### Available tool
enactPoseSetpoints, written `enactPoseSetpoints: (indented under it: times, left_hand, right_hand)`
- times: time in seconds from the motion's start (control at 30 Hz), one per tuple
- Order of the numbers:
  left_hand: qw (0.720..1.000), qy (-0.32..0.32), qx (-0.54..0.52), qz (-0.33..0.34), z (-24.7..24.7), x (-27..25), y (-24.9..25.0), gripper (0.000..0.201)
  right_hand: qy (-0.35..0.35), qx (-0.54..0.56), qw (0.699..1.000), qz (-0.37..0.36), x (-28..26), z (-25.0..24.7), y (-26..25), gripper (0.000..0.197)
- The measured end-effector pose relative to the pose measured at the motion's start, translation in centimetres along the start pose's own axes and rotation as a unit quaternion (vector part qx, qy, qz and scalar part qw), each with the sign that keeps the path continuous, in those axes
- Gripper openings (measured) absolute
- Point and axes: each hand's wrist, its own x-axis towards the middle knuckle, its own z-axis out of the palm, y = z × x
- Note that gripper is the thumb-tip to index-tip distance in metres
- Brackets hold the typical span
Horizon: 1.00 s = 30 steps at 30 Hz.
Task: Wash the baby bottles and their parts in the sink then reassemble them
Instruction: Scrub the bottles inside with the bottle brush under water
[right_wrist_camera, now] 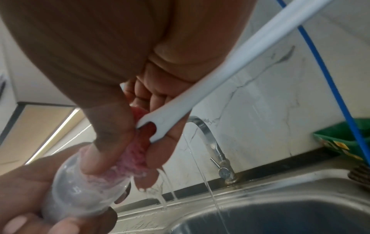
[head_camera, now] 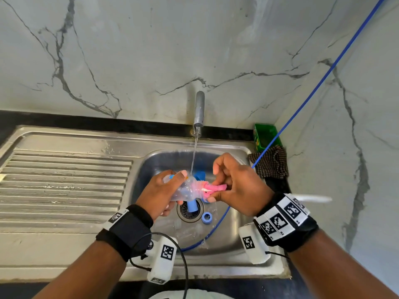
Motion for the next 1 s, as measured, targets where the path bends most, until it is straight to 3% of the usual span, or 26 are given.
enactPoseSetpoints:
  times: [0.1, 0.3, 0.4, 0.47, 0.6, 0.73, 0.9, 1.0]
  left_hand:
    - [1.0, -0.008, 0.003, -0.006, 0.0, -0.3, 0.0, 0.037]
    - [0.999, 0.013, -0.042, 0.022, -1.5, -0.6, 1.2, 0.034]
    - [0.997, 0.023, -0.07, 0.014, -3.0, -0.7, 1.5, 0.037]
    - [0.996, 0.034, -0.082, 0.009, -4.2, -0.9, 1.4, 0.037]
    - [0.996, 0.034, -0.087, -0.009, -5.5, -1.1, 1.0, 0.043]
    - [0.998, 0.01, -0.058, -0.004, -6.3, -1.5, 1.1, 0.046]
    - [1.0, -0.024, 0.01, 0.017, -5.8, -1.5, 1.4, 0.042]
    - [0.999, -0.025, 0.008, 0.023, -5.0, -1.5, 1.5, 0.04]
  right_hand:
    - [-0.025, -0.049, 0.997, -0.045, 0.1, -0.1, -1.1, 0.057]
    - [0.027, -0.052, 0.995, -0.086, 0.9, 0.5, -2.4, 0.047]
    - [0.079, -0.199, 0.975, -0.051, 1.0, 0.1, -2.4, 0.052]
    - [0.096, -0.267, 0.956, -0.077, 1.1, 0.1, -1.9, 0.046]
    - [0.094, -0.245, 0.944, -0.201, 0.9, 1.5, 0.6, 0.027]
    - [0.15, -0.263, 0.93, -0.206, 1.1, 3.1, 1.1, 0.023]
    - [0.153, -0.291, 0.914, -0.24, 1.3, 5.3, -0.4, 0.017]
    - [0.173, -0.288, 0.922, -0.192, 1.3, 6.0, -1.7, 0.027]
